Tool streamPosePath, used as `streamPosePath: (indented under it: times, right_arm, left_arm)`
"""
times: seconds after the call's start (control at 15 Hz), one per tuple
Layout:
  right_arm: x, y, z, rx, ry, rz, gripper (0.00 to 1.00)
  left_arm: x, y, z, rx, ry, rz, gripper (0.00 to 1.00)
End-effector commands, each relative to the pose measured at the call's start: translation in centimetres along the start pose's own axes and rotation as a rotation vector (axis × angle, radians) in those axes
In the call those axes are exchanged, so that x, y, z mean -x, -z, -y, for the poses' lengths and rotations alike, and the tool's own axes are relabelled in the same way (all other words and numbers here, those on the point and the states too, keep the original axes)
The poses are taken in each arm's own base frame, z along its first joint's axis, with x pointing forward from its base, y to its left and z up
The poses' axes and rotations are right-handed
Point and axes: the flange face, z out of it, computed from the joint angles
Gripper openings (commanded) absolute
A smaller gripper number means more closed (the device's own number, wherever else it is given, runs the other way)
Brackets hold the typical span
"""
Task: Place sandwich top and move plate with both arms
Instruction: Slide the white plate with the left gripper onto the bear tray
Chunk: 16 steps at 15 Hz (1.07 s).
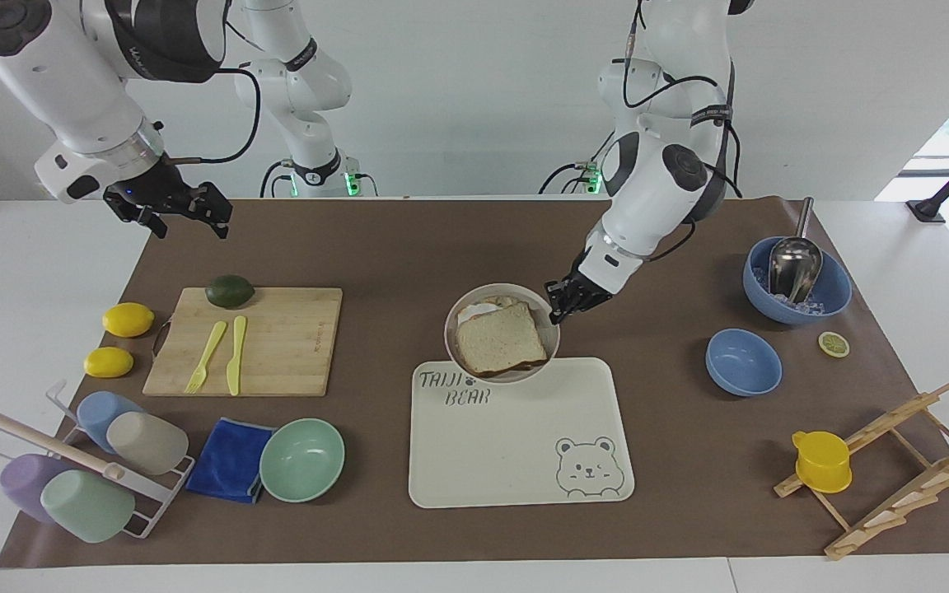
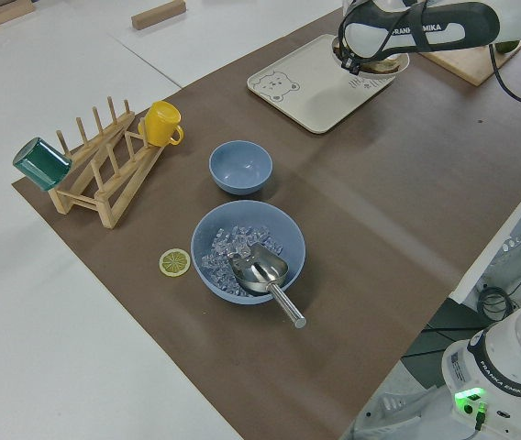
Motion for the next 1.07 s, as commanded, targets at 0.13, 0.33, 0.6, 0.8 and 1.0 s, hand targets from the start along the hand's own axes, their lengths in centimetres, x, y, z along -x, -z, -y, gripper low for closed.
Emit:
streamPosePath:
  times: [0.13,0.33,0.6,0.8,1.0]
  right_arm:
    - [0.6,0.0,0.0,-0.003,-0.015,-0.002,1.0]
    - [0.6,0.0,0.0,-0.003,-0.015,0.0,1.0]
    - [0.6,0.0,0.0,-0.003,-0.015,0.0,1.0]
    - [0.6,0.0,0.0,-0.003,-0.015,-0.002,1.0]
    - [0.6,0.0,0.0,-0.003,-0.015,-0.002,1.0]
  left_arm:
    - [-6.5,-3.1,1.3,0.007,0.031,0.014,0.0]
    - [-8.1,-5.1,2.5,0.007,0.009,-0.007,0.0]
    - [-8.6,-6.2,3.3,0.011,-0.059,-0.037,0.0]
    - [-8.8,-7.7,3.5,0.01,-0.083,-0.062,0.0]
    - [-8.7,-8.4,4.2,0.001,-0.114,-0.067,0.0]
